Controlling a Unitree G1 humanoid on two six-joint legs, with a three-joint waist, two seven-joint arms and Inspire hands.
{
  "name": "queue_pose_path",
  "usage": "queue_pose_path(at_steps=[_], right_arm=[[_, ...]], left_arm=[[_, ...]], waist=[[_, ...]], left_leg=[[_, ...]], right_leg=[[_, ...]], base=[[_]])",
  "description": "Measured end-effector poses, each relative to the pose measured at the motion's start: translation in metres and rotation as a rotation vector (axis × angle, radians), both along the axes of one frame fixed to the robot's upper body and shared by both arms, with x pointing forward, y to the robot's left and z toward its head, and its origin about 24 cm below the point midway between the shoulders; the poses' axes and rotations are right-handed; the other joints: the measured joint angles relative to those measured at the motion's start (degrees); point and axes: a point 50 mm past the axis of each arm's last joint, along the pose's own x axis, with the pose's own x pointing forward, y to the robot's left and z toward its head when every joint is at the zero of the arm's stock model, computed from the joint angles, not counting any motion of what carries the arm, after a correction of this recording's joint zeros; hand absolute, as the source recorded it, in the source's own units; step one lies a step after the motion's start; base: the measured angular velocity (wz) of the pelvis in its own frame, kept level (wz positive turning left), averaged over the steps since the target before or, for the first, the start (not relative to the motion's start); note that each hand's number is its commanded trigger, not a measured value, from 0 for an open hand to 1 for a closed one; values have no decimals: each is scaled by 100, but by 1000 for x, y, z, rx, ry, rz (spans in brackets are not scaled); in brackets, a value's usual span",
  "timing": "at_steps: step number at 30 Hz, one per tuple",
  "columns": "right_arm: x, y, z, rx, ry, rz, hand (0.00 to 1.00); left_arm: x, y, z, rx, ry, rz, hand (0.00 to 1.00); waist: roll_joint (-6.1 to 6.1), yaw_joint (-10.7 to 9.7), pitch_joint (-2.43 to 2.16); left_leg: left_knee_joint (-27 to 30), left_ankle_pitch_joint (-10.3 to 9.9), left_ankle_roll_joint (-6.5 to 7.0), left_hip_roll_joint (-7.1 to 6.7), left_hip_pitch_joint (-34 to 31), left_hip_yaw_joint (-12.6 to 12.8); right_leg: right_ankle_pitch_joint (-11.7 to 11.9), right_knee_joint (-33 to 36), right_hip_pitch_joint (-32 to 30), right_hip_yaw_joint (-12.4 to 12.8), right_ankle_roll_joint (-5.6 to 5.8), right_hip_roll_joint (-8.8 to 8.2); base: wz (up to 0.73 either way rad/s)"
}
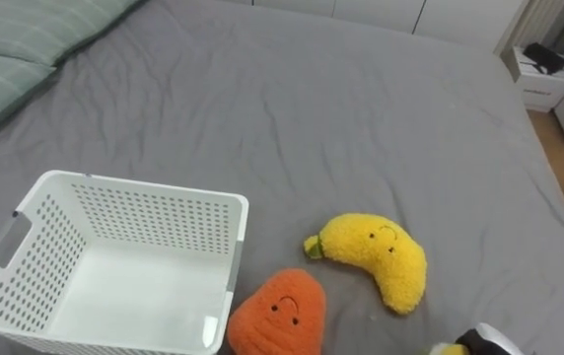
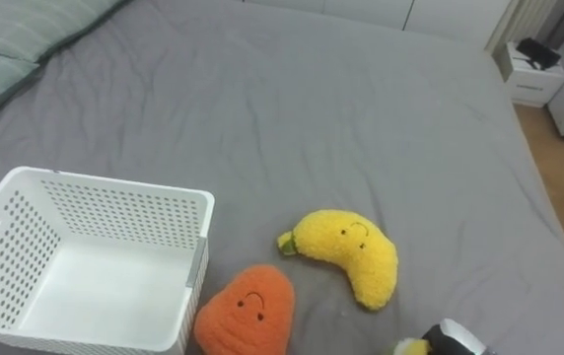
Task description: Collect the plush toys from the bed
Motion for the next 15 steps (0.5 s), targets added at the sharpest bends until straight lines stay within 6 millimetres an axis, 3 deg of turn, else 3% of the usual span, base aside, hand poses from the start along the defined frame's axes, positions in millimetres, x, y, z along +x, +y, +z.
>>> queue_pose_path(at_steps=[4, 6, 10, 15], right_arm=[[20, 5, 14, 51, -90, 9, 100], [43, 7, 36, 78, -226, 16, 100], [69, 9, 71, 96, -415, 32, 100], [89, 14, 108, 98, -597, 80, 100]], left_arm=[[4, 2, 1, 3, -19, 8, 0], [9, 4, 2, 5, -46, 26, 0], [15, 5, 3, 5, -101, 46, 0], [12, 6, 4, 8, -98, 45, 0]], waist=[[-51, -153, 17], [-40, -205, 22], [-35, -259, 37], [-30, -341, 36]], left_leg=[[3, 7, 9, -6, -31, 11], [8, 12, 16, -8, -53, 47], [-47, 22, 30, -10, -9, 114], [-105, 26, 32, -11, -7, 144]], right_leg=[[-1, 2, -34, 18, 2, -8], [-2, 50, -107, 76, 4, -8], [-3, 60, -122, 137, 6, -10], [-10, 74, -161, 143, 18, -15]], base=[[-1], [-9], [-9], [-1]])
